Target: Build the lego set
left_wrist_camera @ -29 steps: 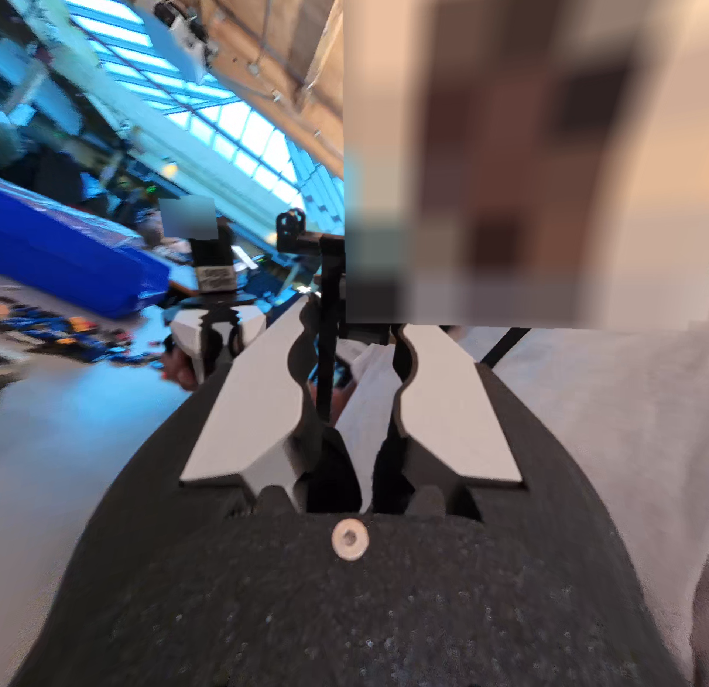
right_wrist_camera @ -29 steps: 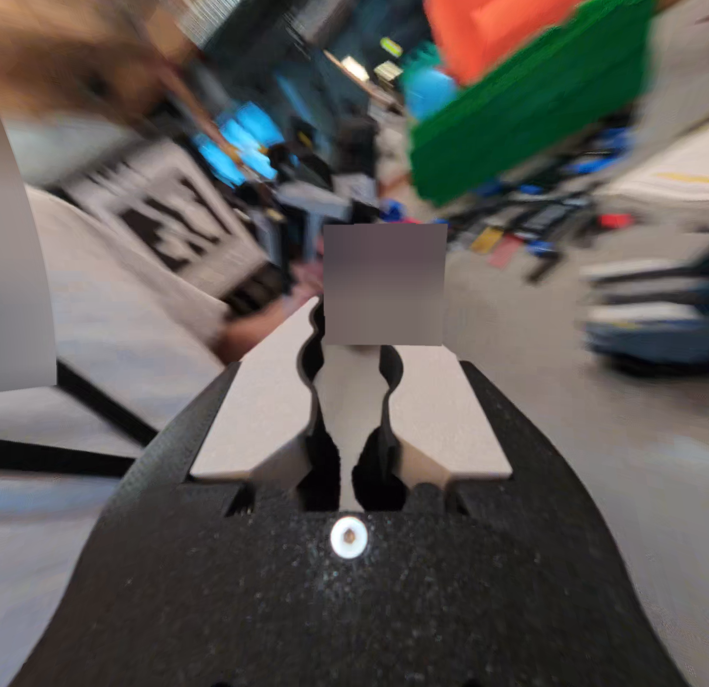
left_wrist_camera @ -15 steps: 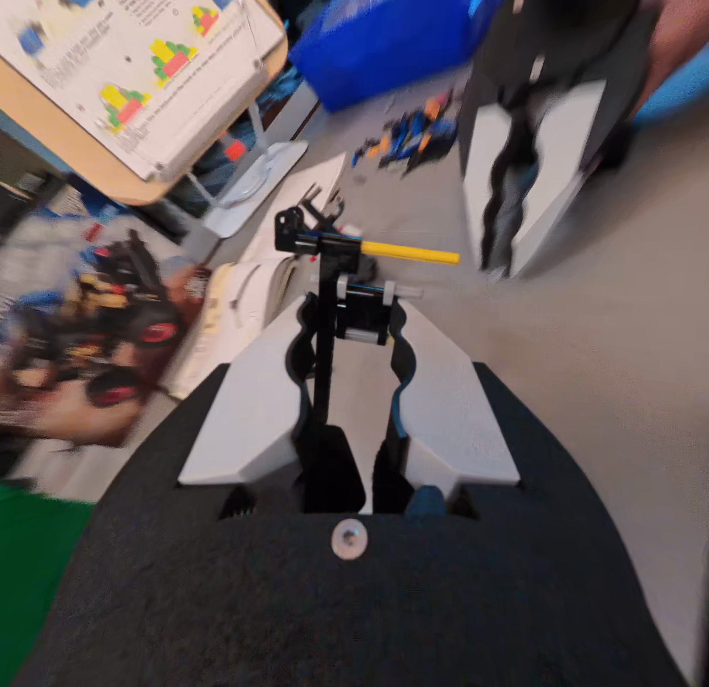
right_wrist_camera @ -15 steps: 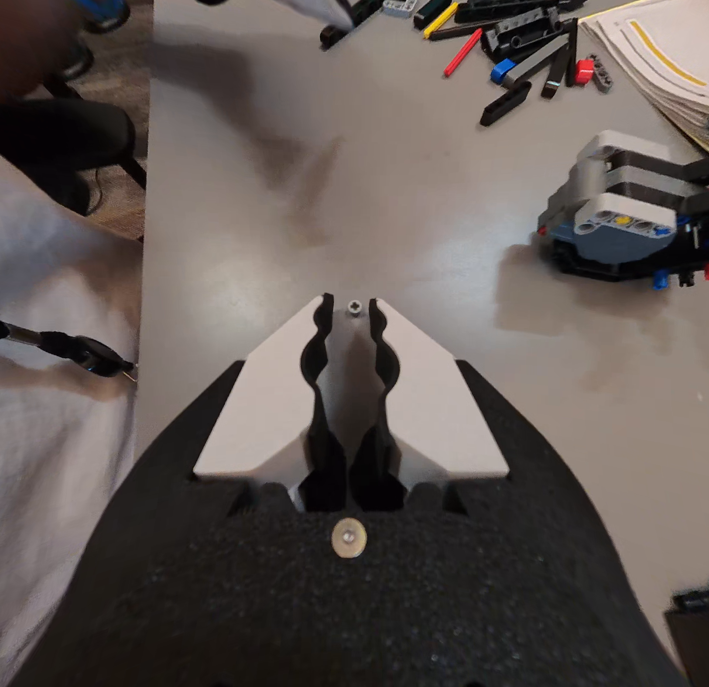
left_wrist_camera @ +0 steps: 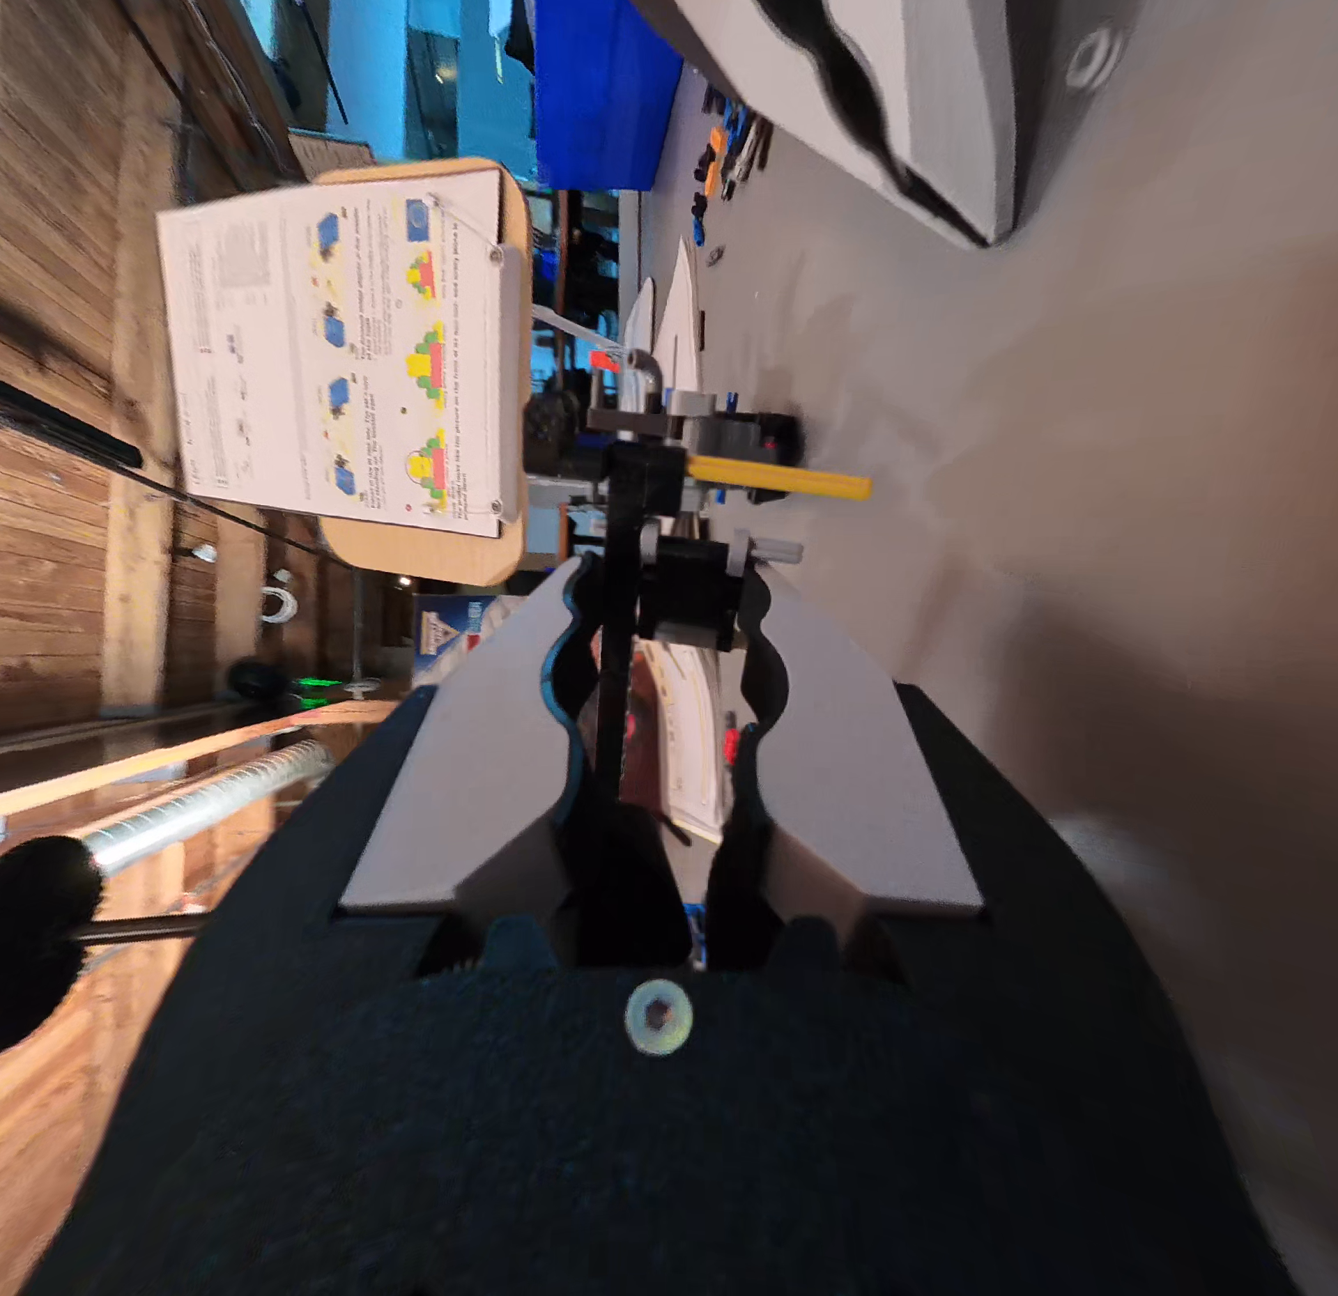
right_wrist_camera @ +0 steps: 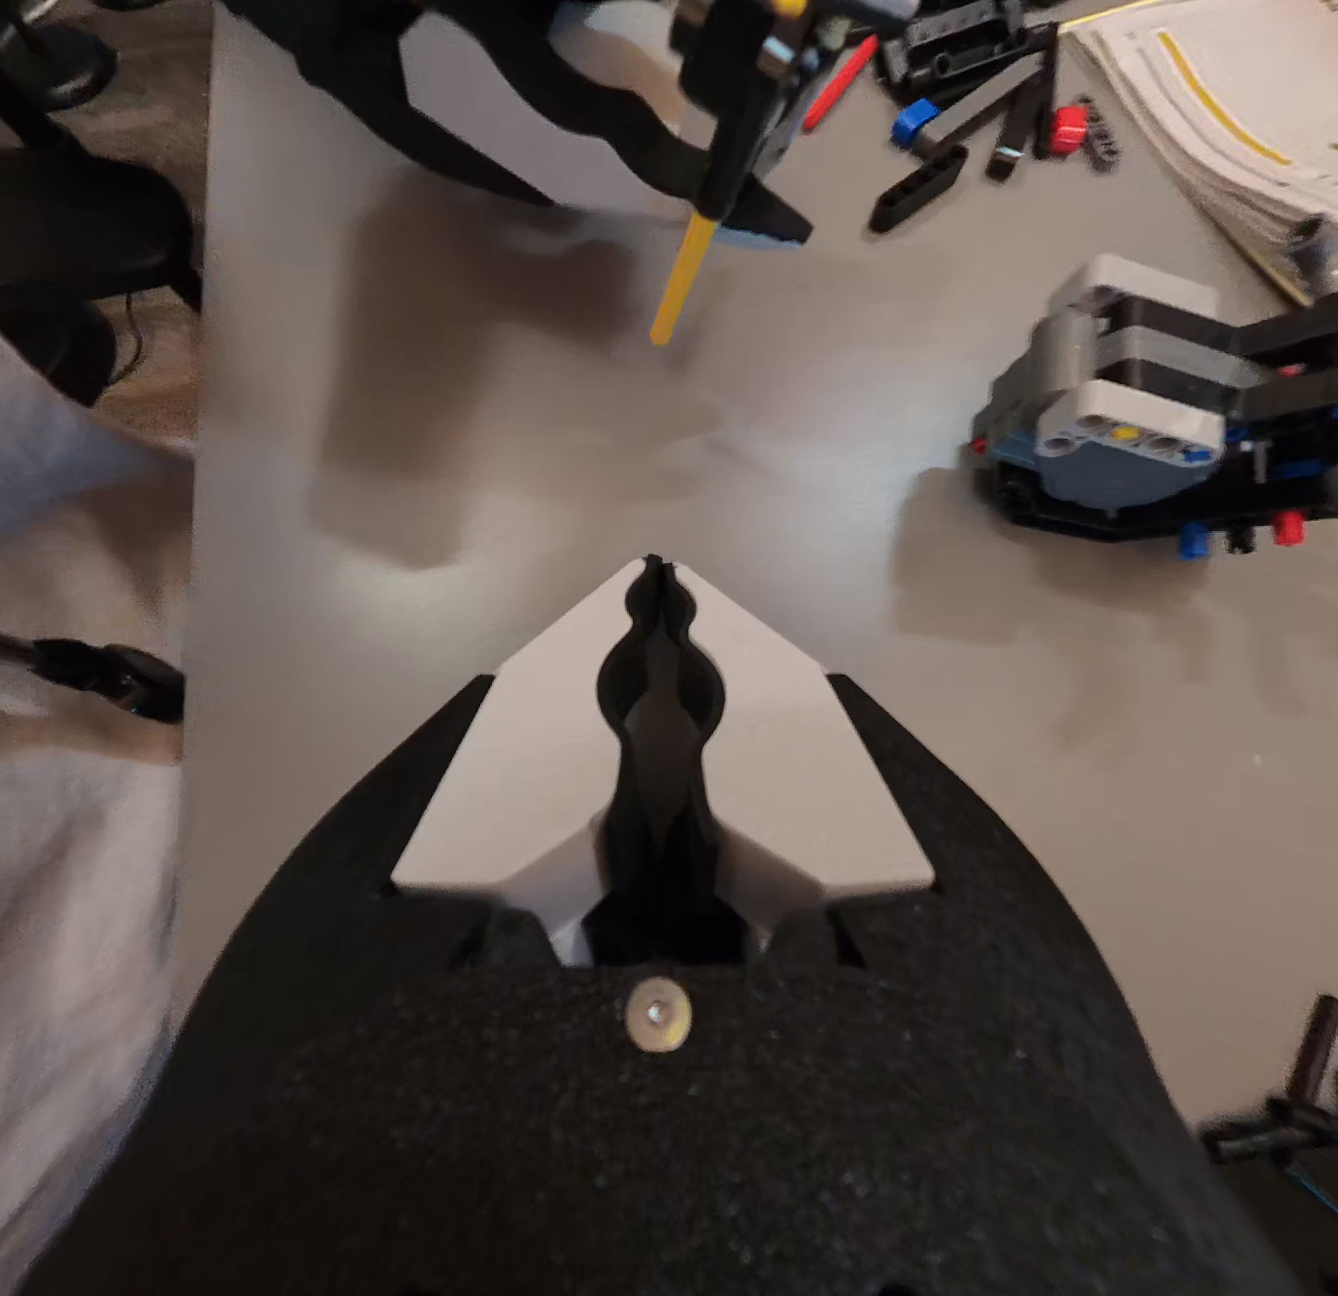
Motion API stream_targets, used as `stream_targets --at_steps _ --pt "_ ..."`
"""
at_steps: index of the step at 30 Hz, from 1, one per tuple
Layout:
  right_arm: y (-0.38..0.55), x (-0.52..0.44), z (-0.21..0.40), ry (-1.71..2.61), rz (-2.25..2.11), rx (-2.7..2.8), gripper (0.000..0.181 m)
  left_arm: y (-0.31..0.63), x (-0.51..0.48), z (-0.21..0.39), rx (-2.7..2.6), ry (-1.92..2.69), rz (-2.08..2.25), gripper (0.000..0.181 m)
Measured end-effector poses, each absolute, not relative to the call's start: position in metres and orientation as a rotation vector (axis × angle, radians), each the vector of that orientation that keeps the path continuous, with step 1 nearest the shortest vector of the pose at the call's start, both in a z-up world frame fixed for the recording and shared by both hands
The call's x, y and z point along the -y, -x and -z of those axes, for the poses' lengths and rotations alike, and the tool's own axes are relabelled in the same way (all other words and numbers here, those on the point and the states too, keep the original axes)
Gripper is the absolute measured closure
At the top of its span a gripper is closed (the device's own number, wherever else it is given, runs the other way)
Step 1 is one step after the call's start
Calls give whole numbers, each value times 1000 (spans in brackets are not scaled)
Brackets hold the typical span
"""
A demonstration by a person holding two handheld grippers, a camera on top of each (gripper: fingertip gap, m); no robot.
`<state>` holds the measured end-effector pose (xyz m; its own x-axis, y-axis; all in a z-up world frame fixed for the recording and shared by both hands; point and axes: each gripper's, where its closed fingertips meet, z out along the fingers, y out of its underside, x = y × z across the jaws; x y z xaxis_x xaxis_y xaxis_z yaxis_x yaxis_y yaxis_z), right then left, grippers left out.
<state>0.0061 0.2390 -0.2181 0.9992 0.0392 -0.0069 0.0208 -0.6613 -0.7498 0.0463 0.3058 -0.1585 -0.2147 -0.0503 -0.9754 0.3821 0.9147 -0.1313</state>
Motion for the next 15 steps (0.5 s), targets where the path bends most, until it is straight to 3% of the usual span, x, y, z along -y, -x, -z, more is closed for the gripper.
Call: stream_targets --at_steps 1,7,11,15 --pt "-11 -241 212 2268 -26 28 181 -50 -306 157 -1721 -276 393 146" --pt "-45 -257 119 2043 -44 128 181 -57 -302 169 -1676 -325 464 146" --pt "-22 -254 134 2106 -270 248 181 -58 -310 169 -1662 -292 452 146" --pt "8 -233 182 2186 -276 276 169 -55 -307 173 -1681 -307 476 146"
